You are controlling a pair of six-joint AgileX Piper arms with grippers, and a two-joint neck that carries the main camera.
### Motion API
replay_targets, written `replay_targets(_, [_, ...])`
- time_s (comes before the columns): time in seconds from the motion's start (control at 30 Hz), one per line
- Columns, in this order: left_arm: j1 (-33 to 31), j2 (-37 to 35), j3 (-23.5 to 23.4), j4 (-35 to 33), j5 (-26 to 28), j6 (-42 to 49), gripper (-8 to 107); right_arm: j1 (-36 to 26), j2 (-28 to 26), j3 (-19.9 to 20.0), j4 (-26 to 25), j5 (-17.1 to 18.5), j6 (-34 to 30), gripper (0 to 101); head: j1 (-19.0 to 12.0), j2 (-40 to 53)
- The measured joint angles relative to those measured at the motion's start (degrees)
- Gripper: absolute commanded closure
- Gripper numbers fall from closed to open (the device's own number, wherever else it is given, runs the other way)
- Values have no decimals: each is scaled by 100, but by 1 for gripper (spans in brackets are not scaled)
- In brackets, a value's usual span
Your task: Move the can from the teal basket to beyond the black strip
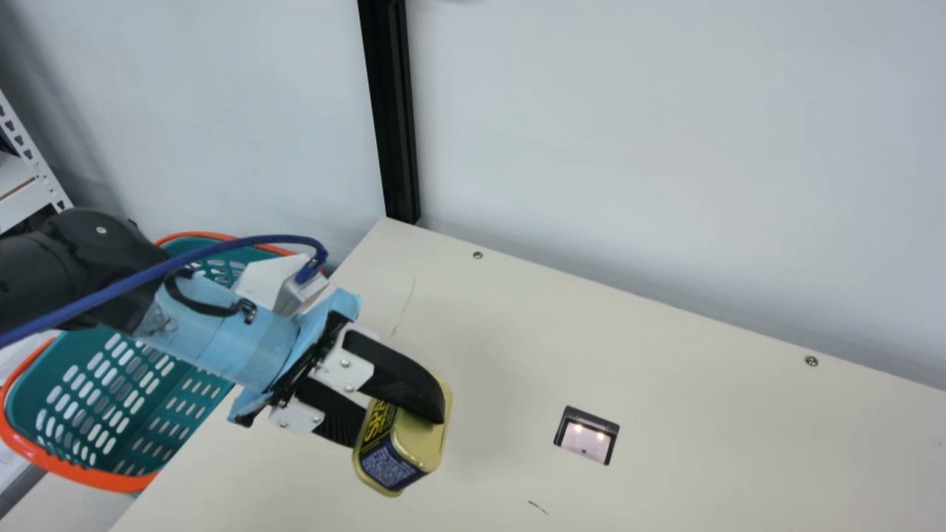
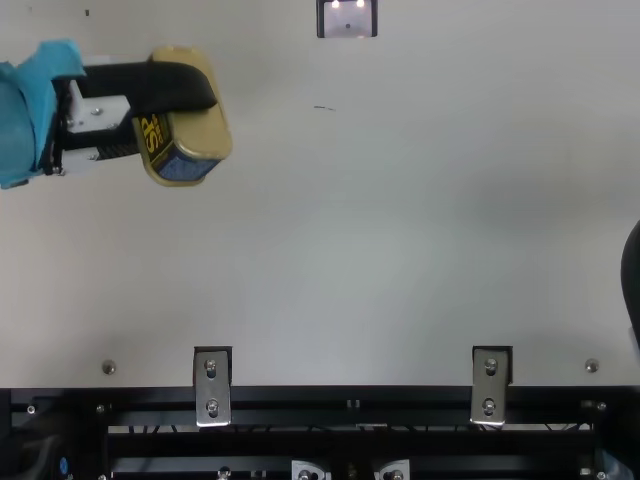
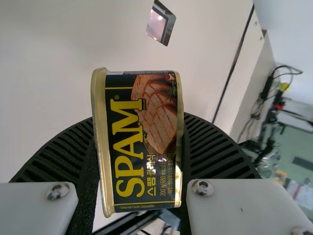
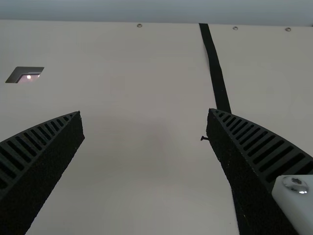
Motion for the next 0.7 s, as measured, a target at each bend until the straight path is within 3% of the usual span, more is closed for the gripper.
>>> replay_targets(0.27, [-471, -451, -10, 422, -402, 426, 89, 0, 0, 0, 0, 0, 0, 0, 0, -88])
replay_targets(0.5, [-471, -454, -10, 425, -402, 415, 89, 0, 0, 0, 0, 0, 0, 0, 29, -1026])
replay_targets(0.7, [-471, -454, -10, 425, -390, 415, 89, 0, 0, 0, 0, 0, 0, 0, 235, -1672])
